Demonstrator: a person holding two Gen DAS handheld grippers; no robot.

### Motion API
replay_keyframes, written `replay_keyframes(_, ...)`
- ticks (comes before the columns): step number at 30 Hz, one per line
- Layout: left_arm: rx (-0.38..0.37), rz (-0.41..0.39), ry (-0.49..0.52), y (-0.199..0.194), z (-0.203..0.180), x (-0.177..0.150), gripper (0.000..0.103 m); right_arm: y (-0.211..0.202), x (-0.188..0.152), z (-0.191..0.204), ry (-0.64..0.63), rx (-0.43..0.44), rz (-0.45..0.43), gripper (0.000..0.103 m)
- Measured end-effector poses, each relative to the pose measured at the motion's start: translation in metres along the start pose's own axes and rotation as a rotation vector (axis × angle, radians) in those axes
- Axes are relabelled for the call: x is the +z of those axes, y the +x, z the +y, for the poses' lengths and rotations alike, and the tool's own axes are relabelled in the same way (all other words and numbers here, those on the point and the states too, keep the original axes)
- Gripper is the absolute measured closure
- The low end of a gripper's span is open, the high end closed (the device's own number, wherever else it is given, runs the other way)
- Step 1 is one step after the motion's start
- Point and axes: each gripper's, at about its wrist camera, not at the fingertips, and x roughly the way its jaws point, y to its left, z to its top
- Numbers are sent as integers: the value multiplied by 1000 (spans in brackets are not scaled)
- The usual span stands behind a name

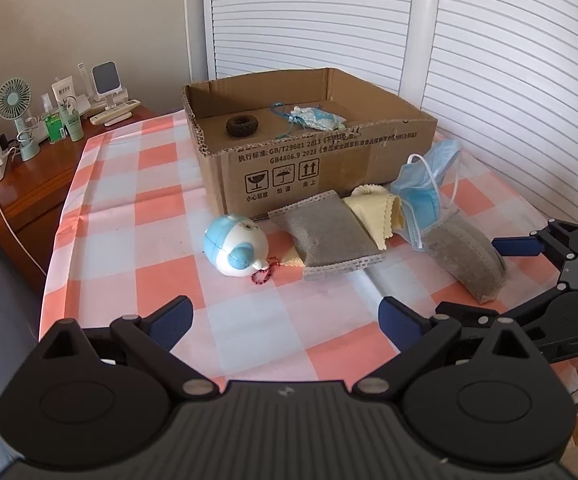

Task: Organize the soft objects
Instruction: 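Grasp the grey lace-edged mesh pouch with the right tool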

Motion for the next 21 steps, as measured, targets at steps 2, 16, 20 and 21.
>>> replay_keyframes(2, 1, 1, 3, 2, 1, 1, 4, 0, 2, -2, 11, -7, 0, 13)
replay_keyframes(16, 19, -9, 40, 23, 10, 11, 4, 5, 12, -8, 35, -43, 10, 46)
replay_keyframes(20, 26, -30, 55, 31, 15, 18, 6, 6, 12, -8, 35, -44, 10, 47)
replay_keyframes(21, 27, -36, 58, 33, 17, 20, 6, 6, 12, -7, 36, -44, 11, 47)
